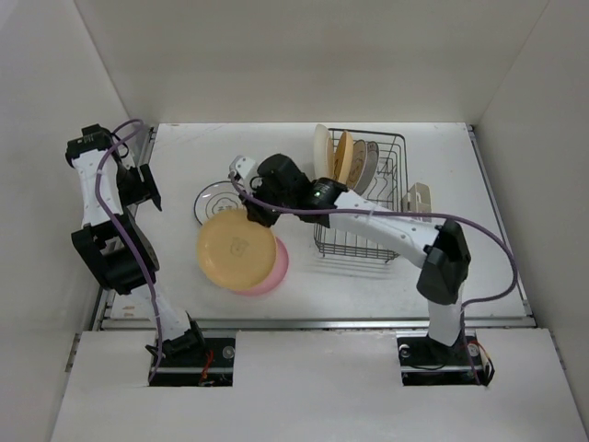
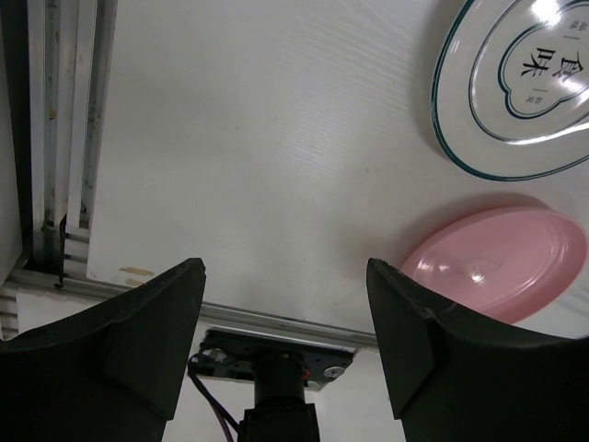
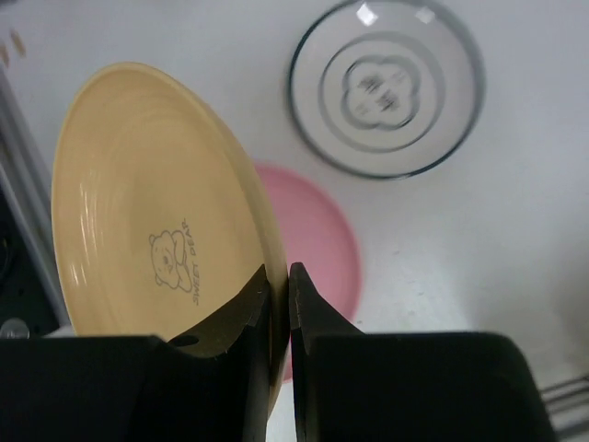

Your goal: Unload the plates from the dish rack

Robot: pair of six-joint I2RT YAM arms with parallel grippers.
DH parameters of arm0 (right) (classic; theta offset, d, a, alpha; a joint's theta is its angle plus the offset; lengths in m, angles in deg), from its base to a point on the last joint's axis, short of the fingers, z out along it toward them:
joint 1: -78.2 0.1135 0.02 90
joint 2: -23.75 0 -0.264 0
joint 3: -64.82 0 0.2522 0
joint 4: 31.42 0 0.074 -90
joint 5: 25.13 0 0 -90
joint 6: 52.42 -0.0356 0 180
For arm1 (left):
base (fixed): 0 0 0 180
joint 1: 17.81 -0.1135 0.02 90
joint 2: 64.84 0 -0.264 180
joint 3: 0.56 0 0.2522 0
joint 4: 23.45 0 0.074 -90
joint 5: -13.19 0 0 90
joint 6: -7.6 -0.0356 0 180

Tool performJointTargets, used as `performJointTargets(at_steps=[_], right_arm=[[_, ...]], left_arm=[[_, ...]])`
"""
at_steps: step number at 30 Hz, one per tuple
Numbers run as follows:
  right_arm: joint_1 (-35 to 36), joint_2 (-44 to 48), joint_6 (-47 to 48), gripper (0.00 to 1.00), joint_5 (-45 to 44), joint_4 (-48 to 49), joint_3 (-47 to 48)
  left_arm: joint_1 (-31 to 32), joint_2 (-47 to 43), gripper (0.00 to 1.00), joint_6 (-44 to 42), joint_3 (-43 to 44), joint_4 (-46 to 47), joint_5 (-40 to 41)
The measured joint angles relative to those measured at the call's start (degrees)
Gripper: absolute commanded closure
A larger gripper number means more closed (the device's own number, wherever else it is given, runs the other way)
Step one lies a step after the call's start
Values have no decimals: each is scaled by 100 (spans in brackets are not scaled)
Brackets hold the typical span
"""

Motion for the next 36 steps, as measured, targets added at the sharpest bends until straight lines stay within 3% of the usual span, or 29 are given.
performJointTargets(at_steps=[6,25,30,32,33,34,36], right_arm=[[-122,-614,-92,100,861,-55,-553],[-774,-940,-439,100,1357,323,-603],[-782,-1167,-503,75,1248,339,-592],[-782,-1355,-503,44,1255,258,-525],[-782,-1388,-542,44,1246,238,-505],[-782,-1467,-511,34,1255,170,-433],[-778,-1589,-529,31,1182,87,-308]], left_arm=[[0,-35,32,2,-118,26,15],[0,-57,32,2,-168,33,28],[0,-57,32,2,-168,33,28],[0,-57,32,2,-168,35,31],[0,-57,32,2,-168,33,31],[0,-57,32,2,-168,33,31],[0,-57,32,2,-168,33,31]])
